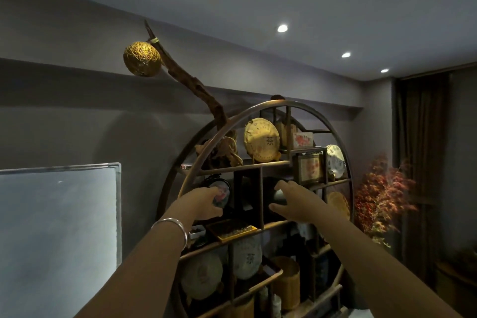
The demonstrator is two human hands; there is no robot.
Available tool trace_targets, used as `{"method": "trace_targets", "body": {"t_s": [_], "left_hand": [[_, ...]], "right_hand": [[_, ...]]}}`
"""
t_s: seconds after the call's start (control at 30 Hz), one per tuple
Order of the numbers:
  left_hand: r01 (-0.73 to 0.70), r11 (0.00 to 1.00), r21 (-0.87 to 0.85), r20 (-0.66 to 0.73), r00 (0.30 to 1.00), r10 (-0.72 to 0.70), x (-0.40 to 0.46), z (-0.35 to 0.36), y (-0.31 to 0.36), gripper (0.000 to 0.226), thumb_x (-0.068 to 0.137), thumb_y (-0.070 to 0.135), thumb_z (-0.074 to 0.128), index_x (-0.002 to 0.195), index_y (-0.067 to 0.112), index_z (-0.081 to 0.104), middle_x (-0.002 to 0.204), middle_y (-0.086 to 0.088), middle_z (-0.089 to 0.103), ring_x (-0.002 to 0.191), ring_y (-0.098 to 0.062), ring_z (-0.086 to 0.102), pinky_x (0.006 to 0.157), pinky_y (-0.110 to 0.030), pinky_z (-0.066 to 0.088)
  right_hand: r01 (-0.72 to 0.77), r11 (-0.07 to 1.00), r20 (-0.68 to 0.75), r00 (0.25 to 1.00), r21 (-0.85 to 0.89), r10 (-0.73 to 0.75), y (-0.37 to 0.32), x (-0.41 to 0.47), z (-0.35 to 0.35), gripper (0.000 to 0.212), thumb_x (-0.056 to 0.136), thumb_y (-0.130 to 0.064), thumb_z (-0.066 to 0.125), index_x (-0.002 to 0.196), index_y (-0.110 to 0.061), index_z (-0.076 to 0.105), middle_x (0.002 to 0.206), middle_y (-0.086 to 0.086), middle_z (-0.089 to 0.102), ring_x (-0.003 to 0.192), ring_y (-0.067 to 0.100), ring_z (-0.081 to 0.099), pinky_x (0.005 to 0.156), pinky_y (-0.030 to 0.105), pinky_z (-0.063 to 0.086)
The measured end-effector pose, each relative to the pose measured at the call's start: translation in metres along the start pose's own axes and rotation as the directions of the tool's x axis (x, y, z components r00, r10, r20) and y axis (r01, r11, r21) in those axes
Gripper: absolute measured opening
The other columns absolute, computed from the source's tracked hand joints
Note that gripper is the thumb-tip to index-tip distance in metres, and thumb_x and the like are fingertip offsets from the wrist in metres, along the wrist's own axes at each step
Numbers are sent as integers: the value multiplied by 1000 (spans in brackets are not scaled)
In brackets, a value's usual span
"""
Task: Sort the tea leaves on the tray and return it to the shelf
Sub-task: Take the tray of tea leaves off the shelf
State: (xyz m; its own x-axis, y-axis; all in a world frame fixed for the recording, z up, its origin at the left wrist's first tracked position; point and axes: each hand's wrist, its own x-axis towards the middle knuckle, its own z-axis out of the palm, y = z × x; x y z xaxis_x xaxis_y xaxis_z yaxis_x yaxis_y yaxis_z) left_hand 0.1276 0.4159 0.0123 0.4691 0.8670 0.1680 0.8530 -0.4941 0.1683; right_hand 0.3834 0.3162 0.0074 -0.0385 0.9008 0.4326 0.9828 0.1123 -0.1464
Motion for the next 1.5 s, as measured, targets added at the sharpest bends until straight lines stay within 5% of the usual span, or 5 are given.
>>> {"method": "trace_targets", "body": {"t_s": [0.23,0.43,0.6,1.1,1.5], "left_hand": [[-12,999,-30,21,1000,13,120,48,-6,69,89,43,62,149,26,32,149,-5,44,134,-26,44,104,-37,39],[56,997,-54,3,998,-56,226,73,-8,46,88,38,63,130,24,50,131,2,56,102,-10,48,83,-26,39],[139,988,-67,-25,990,-141,293,73,-15,61,85,49,62,139,28,43,137,-1,52,121,-21,51,91,-31,42],[318,940,-125,-25,946,-324,358,169,-102,57,91,43,61,142,26,43,141,-3,52,122,-20,54,95,-33,45],[437,726,-532,-91,822,-562,379,295,-155,10,90,31,62,86,29,53,76,9,65,74,-11,64,64,-29,46]], "right_hand": [[25,999,17,1000,21,-25,76,92,50,55,87,-48,58,131,-19,42,125,6,51,109,21,54,83,32,48],[92,994,8,996,55,-93,154,194,85,57,86,-49,58,133,-21,42,126,3,52,106,18,56,85,31,50],[169,982,25,985,82,-172,194,270,112,54,86,-48,59,131,-22,44,125,2,54,107,17,57,85,31,52],[353,912,-4,933,210,-360,229,384,277,44,86,-51,55,124,-29,48,115,-7,58,97,8,59,77,29,53],[19,906,-6,1000,423,-18,274,412,422,28,90,-39,55,112,-23,53,83,-16,57,75,4,60,67,38,58]]}}
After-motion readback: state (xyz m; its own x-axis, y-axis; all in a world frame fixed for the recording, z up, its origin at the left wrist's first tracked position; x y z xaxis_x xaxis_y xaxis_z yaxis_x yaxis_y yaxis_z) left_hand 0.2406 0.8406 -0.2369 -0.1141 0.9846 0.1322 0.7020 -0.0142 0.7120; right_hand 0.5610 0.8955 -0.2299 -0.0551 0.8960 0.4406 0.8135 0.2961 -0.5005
